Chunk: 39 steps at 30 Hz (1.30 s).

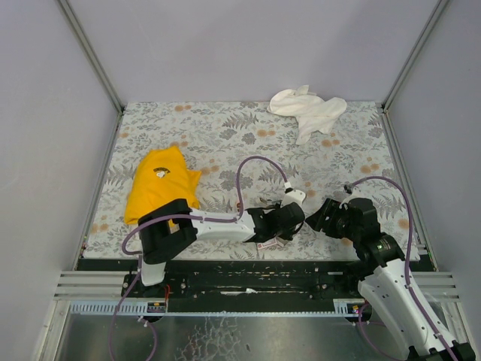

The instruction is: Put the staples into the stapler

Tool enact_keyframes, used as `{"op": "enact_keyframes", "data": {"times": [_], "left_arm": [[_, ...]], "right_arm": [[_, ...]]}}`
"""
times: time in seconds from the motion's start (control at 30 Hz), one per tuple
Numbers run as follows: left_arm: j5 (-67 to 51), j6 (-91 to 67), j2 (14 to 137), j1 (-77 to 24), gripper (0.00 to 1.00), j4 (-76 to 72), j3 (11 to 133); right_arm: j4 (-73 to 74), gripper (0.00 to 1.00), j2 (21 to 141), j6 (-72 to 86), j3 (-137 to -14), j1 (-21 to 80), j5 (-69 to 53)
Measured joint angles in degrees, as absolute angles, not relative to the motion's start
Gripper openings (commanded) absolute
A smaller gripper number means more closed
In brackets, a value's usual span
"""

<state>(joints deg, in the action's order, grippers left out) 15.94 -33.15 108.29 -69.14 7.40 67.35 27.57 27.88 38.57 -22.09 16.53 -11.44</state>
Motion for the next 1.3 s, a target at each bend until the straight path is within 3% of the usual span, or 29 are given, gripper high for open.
{"op": "enact_keyframes", "data": {"times": [0.83, 1.3], "left_arm": [[17.41, -34.72, 111.13, -70.74, 0.26, 9.19, 67.35], [19.51, -33.80, 112.29, -70.83, 0.32, 9.19, 68.69]], "right_arm": [[27.57, 0.64, 28.03, 38.37, -22.09, 16.53, -11.44], [27.55, 0.64, 28.21, 38.35, -22.09, 16.53, -11.44]]}}
